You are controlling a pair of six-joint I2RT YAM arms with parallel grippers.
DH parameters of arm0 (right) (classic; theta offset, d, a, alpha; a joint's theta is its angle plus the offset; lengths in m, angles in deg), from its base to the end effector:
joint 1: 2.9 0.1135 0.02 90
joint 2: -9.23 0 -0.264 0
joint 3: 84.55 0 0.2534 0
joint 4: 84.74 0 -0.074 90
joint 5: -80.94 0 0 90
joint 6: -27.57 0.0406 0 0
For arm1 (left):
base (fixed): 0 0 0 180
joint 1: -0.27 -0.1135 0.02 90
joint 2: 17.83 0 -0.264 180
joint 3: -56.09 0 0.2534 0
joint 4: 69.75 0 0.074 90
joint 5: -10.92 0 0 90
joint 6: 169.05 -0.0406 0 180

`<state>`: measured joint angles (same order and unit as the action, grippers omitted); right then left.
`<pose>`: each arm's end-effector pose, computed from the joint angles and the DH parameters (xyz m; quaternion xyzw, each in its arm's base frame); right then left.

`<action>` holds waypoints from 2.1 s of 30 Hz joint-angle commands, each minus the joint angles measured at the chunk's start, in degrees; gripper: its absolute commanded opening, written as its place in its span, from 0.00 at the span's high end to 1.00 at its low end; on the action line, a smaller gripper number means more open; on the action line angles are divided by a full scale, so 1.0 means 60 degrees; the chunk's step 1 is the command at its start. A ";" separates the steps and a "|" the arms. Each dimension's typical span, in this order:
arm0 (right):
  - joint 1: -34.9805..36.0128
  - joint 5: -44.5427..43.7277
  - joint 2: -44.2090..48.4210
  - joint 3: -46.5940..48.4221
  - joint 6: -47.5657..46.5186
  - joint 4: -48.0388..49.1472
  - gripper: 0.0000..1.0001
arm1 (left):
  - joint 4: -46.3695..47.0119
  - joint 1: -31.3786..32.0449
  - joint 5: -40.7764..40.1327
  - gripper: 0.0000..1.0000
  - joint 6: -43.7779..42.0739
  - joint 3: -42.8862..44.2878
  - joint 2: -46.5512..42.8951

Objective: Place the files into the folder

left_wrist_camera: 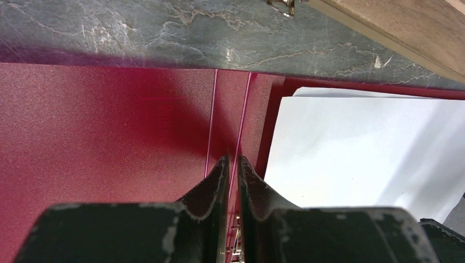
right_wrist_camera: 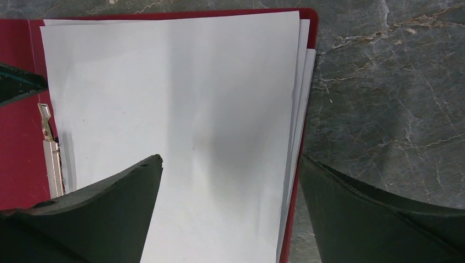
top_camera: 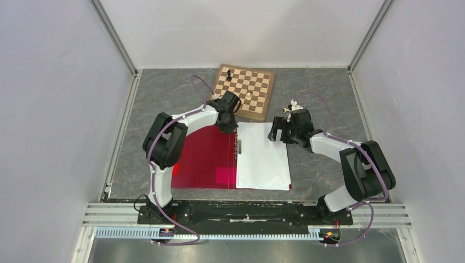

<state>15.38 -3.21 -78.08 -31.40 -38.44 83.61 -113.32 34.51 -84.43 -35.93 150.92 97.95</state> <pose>0.2807 0.0971 0.1529 0.0269 0.9252 0.1795 0.3333 0.3499 -0.2336 0.1573 -0.0857 0.9706 -0.1021 0.2004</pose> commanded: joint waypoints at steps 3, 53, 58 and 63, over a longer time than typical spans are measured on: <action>0.0142 0.0098 -0.0114 -0.0033 0.0052 0.0260 0.02 | 0.0246 0.0025 0.0173 0.84 -0.0235 0.0114 0.0022; 0.0350 0.0023 -0.0123 -0.0150 0.0124 0.0293 0.02 | 0.0245 0.0023 0.0160 0.85 -0.0169 0.0160 0.0305; 0.0518 0.0087 -0.0151 -0.0060 0.0146 0.0319 0.02 | 0.0239 0.0033 0.0211 0.85 -0.0169 0.0193 0.0330; 0.0630 -0.0008 -0.0092 -0.0004 0.0145 0.0284 0.02 | 0.0246 0.0022 0.0231 0.85 -0.0154 0.0189 0.0341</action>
<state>18.29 -3.52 -78.28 -31.48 -38.20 84.64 -112.90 34.51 -83.27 -35.91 151.03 98.48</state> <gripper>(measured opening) 0.979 0.152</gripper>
